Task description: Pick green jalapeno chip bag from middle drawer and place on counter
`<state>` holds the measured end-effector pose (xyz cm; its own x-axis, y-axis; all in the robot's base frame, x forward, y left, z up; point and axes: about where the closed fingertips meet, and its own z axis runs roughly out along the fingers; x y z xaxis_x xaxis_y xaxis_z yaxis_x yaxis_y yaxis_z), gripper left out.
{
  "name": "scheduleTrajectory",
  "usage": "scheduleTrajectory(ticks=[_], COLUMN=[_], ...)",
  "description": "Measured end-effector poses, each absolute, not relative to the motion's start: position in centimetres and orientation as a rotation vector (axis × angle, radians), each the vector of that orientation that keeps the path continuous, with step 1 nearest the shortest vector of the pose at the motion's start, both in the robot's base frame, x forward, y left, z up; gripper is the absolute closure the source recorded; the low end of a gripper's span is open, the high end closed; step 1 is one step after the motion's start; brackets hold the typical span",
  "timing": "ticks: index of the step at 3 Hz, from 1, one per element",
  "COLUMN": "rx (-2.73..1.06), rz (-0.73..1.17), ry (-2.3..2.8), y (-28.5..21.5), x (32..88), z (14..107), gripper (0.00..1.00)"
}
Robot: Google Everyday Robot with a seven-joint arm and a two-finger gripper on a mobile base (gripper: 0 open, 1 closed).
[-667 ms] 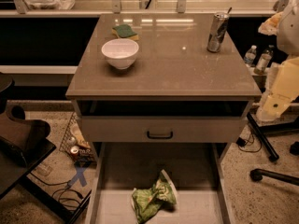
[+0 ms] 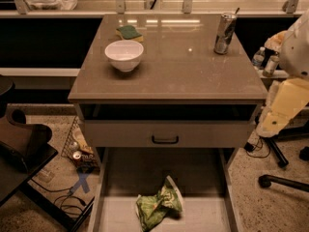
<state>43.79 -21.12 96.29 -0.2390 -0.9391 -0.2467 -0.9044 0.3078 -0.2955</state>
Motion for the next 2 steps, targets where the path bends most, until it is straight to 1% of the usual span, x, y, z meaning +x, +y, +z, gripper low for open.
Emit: scheduleTrajectory(ticks=[1,2], rx=[-1.607,-1.580], rz=[-0.114,-0.078], ry=[2.198,2.184], y=[-21.1,-22.0], x=[42.5,40.3], z=[92.1,85.9], gripper=[0.00,0.00])
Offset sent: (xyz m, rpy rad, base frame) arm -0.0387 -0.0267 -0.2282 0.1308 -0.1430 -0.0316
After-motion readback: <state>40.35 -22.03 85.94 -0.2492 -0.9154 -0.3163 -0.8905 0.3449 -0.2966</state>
